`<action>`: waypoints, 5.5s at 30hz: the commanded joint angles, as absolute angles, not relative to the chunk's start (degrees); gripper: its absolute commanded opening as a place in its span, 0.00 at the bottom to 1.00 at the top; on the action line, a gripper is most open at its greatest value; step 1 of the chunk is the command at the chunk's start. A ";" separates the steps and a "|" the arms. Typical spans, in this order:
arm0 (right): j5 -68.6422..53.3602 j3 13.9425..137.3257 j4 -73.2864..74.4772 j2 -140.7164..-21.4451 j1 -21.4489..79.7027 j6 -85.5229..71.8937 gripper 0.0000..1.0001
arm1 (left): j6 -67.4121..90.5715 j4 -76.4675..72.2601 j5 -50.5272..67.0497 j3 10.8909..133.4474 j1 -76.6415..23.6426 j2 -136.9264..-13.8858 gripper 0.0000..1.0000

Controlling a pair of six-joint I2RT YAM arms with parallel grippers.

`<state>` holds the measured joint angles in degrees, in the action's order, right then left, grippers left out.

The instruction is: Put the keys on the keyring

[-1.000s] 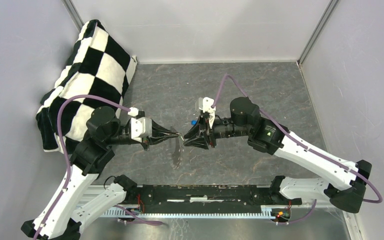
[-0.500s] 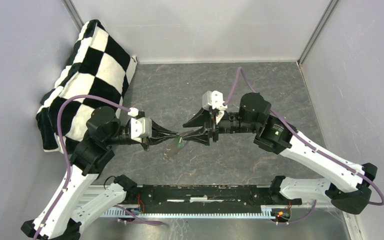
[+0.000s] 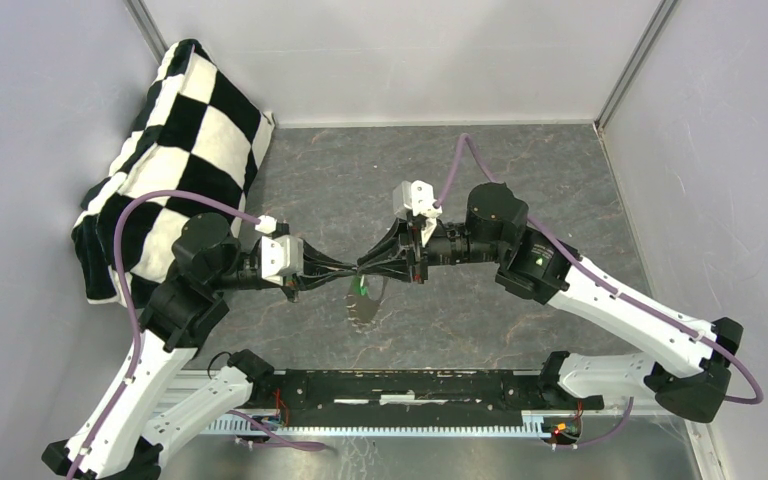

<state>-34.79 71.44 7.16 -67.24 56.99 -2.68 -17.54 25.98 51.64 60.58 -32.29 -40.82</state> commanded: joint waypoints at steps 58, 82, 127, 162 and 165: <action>-19.90 103.71 45.53 -86.10 67.15 9.99 0.00 | -36.56 52.34 58.44 67.75 -32.52 -50.68 0.26; -16.52 69.81 9.61 -59.03 66.65 2.17 0.54 | -18.60 31.04 50.65 61.87 -32.52 -42.36 0.02; -12.07 62.82 -9.01 -55.95 65.12 -6.52 0.49 | 7.27 -2.12 47.47 56.39 -32.52 -37.65 0.02; -25.06 62.00 -8.21 -57.59 60.49 -13.03 0.00 | 2.91 2.89 48.63 56.88 -32.51 -36.83 0.02; -24.73 61.52 -7.60 -57.42 60.20 -13.19 0.00 | 2.88 2.71 48.50 56.95 -32.51 -36.87 0.02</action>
<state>-23.94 60.64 -7.97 -57.74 60.60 -12.43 5.26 4.25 48.58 55.81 -32.60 -37.36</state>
